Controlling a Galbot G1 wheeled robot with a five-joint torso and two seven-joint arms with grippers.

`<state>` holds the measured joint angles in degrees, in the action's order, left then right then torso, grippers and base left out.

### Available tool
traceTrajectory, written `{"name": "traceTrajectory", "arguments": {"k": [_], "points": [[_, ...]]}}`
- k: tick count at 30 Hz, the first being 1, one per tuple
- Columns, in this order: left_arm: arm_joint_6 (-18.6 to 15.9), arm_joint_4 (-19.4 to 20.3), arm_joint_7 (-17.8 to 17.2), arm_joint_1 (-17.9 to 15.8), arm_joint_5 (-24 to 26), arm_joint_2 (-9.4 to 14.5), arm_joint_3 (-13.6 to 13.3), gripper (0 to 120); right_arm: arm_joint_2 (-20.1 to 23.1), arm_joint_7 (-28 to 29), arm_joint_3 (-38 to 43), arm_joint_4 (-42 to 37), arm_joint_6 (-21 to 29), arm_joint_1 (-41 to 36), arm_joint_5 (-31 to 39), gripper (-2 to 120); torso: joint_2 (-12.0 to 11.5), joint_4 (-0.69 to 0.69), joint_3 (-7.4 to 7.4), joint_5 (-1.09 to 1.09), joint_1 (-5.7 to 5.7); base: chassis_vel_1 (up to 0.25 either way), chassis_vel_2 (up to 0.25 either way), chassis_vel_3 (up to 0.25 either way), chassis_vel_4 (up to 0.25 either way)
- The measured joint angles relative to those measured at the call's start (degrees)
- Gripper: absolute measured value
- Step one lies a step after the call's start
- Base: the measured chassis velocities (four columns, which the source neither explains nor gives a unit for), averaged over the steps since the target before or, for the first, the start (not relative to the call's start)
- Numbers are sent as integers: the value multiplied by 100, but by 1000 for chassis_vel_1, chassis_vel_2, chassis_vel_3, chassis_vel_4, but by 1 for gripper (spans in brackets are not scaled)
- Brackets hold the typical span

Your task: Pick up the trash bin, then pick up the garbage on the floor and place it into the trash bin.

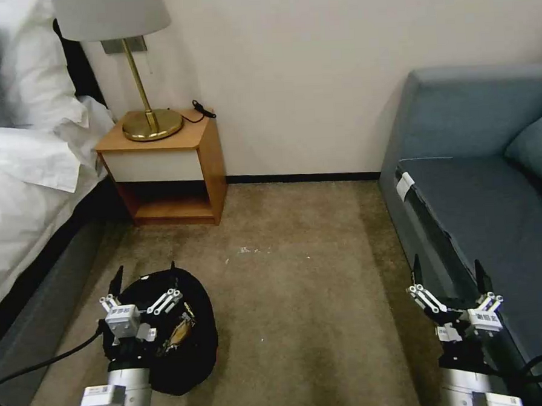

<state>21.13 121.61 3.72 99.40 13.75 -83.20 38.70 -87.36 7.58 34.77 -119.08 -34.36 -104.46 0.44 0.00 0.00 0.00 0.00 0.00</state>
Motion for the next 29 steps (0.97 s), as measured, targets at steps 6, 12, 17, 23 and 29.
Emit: {"name": "traceTrajectory", "arguments": {"k": [6, 12, 17, 23, 29], "points": [[-16, 7, 9, -4, 22, -3, 0, 100, -13, -1, -20, 9, -19, -10, -44, 100, 0, 1, 0, 0, 0, 0, 0, 0, 0], [-26, 18, 9, -4, 23, -4, 0, 100, -10, 1, -30, 9, -18, -10, -52, 100, 0, 0, 0, 0, 0, 0, 0, 0, 0], [-28, 19, 7, -4, 23, -4, -1, 100, -9, 3, -31, 9, -15, -9, -54, 100, 0, 0, 0, 0, 0, 0, 0, 0, 0], [-32, 21, -4, -3, 24, -4, -1, 100, -6, 9, -36, 9, -5, -8, -57, 100, 0, 0, 0, 0, 0, 0, 0, 0, 0], [-35, 22, -9, -2, 23, -4, -1, 100, -5, 12, -38, 9, -2, -8, -59, 100, 0, 0, 0, 0, 0, 0, 0, 0, 0]]}}
